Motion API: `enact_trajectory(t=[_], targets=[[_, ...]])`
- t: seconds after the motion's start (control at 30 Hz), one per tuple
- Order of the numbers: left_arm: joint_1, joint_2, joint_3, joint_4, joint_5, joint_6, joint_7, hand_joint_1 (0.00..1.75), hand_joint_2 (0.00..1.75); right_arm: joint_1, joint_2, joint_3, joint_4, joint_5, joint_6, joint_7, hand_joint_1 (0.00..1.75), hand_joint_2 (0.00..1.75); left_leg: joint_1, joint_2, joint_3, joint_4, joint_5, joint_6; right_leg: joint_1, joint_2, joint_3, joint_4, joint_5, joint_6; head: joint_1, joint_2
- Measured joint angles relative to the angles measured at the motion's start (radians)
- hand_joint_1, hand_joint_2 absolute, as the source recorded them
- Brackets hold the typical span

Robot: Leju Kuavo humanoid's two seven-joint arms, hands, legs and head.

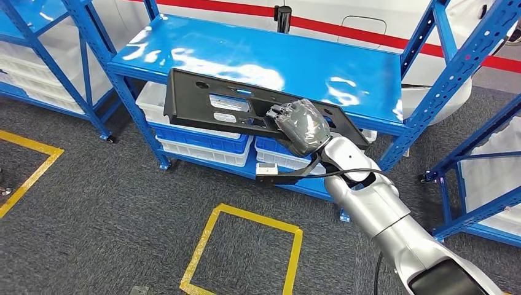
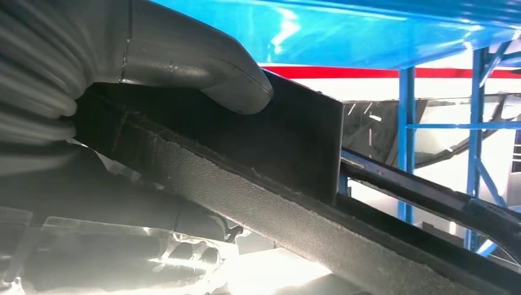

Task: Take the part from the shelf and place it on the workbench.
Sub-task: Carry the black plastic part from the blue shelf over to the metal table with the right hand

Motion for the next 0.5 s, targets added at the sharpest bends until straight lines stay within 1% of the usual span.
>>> enact_trajectory(t=[0.03, 0.07, 0.1, 0.13, 0.17, 0.2, 0.23, 0.27, 0.3, 0.33, 0.37, 0.4, 0.43, 0.47, 0.5], targets=[[0.0, 0.0, 0.0, 0.0, -0.001, 0.0, 0.0, 0.0, 1.75, 0.0, 0.0, 0.0, 0.0, 0.002, 0.0, 0.003, 1.75, 1.75, 0.009, 0.0, 0.022, -0.002, 0.025, -0.01, -0.005, 0.0, -0.018, 0.009, 0.007, 0.007, 0.0, 0.0], [-0.001, 0.001, 0.0, 0.0, -0.002, 0.0, 0.0, 0.0, 1.75, 0.001, 0.001, 0.0, 0.0, 0.004, -0.001, 0.006, 1.75, 1.75, 0.018, 0.0, 0.061, -0.036, 0.052, -0.021, -0.01, 0.0, -0.037, 0.022, 0.013, 0.015, 0.0, 0.0], [-0.003, 0.0, 0.0, 0.0, -0.003, -0.001, -0.001, 0.0, 1.75, 0.001, 0.0, -0.001, -0.001, 0.007, -0.002, 0.008, 1.75, 1.75, 0.024, -0.002, 0.109, -0.092, 0.056, -0.035, -0.013, 0.0, -0.056, 0.036, 0.018, 0.023, -0.002, 0.0], [-0.005, 0.0, 0.0, -0.001, -0.005, -0.001, -0.001, 0.0, 1.75, 0.001, 0.0, -0.002, -0.002, 0.011, -0.004, 0.009, 1.75, 1.75, 0.026, -0.005, 0.153, -0.155, 0.045, -0.041, -0.013, 0.0, -0.073, 0.05, 0.022, 0.03, -0.004, 0.0], [-0.007, 0.0, 0.0, -0.001, -0.007, -0.002, -0.001, 0.0, 1.75, 0.002, 0.0, -0.003, -0.004, 0.015, -0.007, 0.01, 1.75, 1.75, 0.025, -0.008, 0.182, -0.203, 0.026, -0.041, -0.011, 0.0, -0.086, 0.06, 0.028, 0.039, -0.005, 0.0], [-0.009, 0.0, 0.0, -0.001, -0.008, -0.002, -0.001, 0.0, 1.75, 0.004, 0.0, -0.004, -0.005, 0.019, -0.012, 0.012, 1.75, 1.75, 0.019, -0.01, 0.193, -0.231, 0.008, -0.035, -0.008, 0.0, -0.095, 0.063, 0.037, 0.05, -0.007, 0.0], [-0.01, 0.001, 0.0, -0.002, -0.008, -0.003, -0.002, 0.0, 1.75, 0.007, -0.001, -0.005, -0.006, 0.023, -0.017, 0.013, 1.75, 1.75, 0.012, -0.01, 0.189, -0.242, 0.01, -0.018, -0.006, 0.0, -0.1, 0.061, 0.048, 0.062, -0.006, 0.0], [-0.011, 0.001, 0.0, -0.001, -0.009, -0.003, -0.002, 0.0, 1.75, 0.012, -0.003, -0.005, -0.006, 0.027, -0.022, 0.014, 1.75, 1.75, 0.008, -0.007, 0.18, -0.244, 0.02, 0.0, -0.005, 0.0, -0.104, 0.056, 0.056, 0.073, -0.005, 0.0], [-0.012, 0.001, 0.0, -0.001, -0.009, -0.003, -0.002, 0.0, 1.75, 0.019, -0.005, -0.005, -0.006, 0.031, -0.026, 0.015, 1.75, 1.75, 0.003, -0.005, 0.171, -0.247, 0.033, 0.019, -0.008, 0.001, -0.113, 0.061, 0.048, 0.078, -0.004, 0.0], [-0.013, 0.002, 0.0, -0.002, -0.008, -0.003, -0.002, 0.0, 1.75, 0.026, -0.007, -0.005, -0.006, 0.034, -0.028, 0.016, 1.75, 1.75, 0.001, -0.003, 0.159, -0.252, 0.048, 0.038, -0.009, 0.001, -0.127, 0.082, 0.023, 0.076, -0.002, 0.0], [-0.013, 0.002, 0.001, -0.002, -0.007, -0.004, -0.002, 0.0, 1.75, 0.031, -0.008, -0.005, -0.006, 0.037, -0.03, 0.017, 1.75, 1.75, -0.001, 0.0, 0.144, -0.255, 0.064, 0.053, -0.01, 0.001, -0.147, 0.124, -0.021, 0.069, 0.0, 0.0], [-0.014, 0.003, 0.001, -0.002, -0.007, -0.004, -0.002, 0.0, 1.75, 0.035, -0.008, -0.005, -0.006, 0.041, -0.032, 0.018, 1.75, 1.75, -0.004, 0.001, 0.126, -0.256, 0.079, 0.062, -0.011, 0.002, -0.168, 0.187, -0.074, 0.061, 0.002, 0.0], [-0.014, 0.004, 0.001, -0.002, -0.006, -0.004, -0.003, 0.0, 1.75, 0.037, -0.008, -0.005, -0.006, 0.046, -0.033, 0.019, 1.75, 1.75, -0.007, 0.001, 0.107, -0.256, 0.094, 0.068, -0.01, 0.003, -0.187, 0.256, -0.117, 0.057, 0.004, 0.0], [-0.014, 0.003, 0.001, -0.002, -0.005, -0.004, -0.004, 0.0, 1.75, 0.038, -0.008, -0.005, -0.006, 0.052, -0.035, 0.021, 1.75, 1.75, -0.01, 0.002, 0.087, -0.256, 0.11, 0.07, -0.008, 0.005, -0.197, 0.321, -0.141, 0.06, 0.004, 0.0], [-0.015, 0.003, 0.002, -0.002, -0.004, -0.004, -0.004, 0.0, 1.75, 0.04, -0.008, -0.005, -0.006, 0.058, -0.036, 0.022, 1.75, 1.75, -0.014, 0.002, 0.066, -0.256, 0.127, 0.071, -0.005, 0.006, -0.193, 0.366, -0.141, 0.068, 0.004, 0.0]])
